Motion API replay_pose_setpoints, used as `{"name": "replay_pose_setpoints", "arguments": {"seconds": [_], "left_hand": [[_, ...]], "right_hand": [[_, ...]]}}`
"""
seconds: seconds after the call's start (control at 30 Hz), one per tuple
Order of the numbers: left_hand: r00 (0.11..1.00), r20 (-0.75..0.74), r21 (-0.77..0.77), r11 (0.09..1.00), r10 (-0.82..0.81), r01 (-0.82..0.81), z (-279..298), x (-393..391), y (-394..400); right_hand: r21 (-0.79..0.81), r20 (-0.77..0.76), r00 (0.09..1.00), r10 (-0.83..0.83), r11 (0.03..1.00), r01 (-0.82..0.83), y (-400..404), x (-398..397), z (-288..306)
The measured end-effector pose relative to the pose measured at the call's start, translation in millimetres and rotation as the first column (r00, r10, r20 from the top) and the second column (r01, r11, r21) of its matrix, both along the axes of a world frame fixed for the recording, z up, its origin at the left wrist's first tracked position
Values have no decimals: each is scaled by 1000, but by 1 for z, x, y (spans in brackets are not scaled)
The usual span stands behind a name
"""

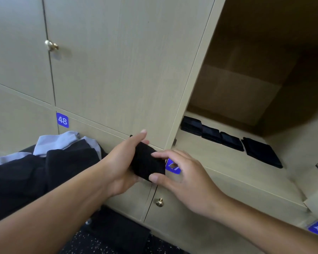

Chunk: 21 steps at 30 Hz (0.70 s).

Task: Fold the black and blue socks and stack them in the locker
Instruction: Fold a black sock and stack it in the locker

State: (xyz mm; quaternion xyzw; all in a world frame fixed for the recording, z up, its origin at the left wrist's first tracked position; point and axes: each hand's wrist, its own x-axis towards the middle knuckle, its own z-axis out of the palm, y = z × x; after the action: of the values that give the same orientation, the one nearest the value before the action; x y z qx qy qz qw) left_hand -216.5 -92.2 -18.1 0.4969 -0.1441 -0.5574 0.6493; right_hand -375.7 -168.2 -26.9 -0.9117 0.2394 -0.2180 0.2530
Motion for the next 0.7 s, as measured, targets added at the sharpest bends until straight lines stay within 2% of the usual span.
{"name": "replay_pose_setpoints", "arguments": {"seconds": [0.13,0.27,0.33,0.4,0.47,0.53,0.6,0.7], "left_hand": [[988,-149,-75,997,-30,19,4,-2,1],[991,-129,-125,992,-30,13,5,-1,-1],[998,-43,-116,992,-48,42,4,0,0],[987,148,-78,994,-63,76,0,3,0],[900,431,-23,996,-68,86,-6,4,0],[783,620,2,998,-50,62,-10,3,-1],[751,660,-18,999,-25,49,-12,2,-3],[775,632,-69,996,-1,57,-15,1,-7]], "right_hand": [[-185,-19,999,30,982,-33,-5,4,0],[-176,146,989,14,984,12,-10,5,4],[-37,242,969,-54,997,65,-14,4,7],[145,306,943,-131,985,90,-17,2,10],[262,328,922,-205,958,120,-23,-1,11],[372,327,906,-270,918,139,-27,-5,10],[457,310,900,-306,878,141,-29,-7,8],[527,282,905,-318,840,130,-30,-10,8]]}}
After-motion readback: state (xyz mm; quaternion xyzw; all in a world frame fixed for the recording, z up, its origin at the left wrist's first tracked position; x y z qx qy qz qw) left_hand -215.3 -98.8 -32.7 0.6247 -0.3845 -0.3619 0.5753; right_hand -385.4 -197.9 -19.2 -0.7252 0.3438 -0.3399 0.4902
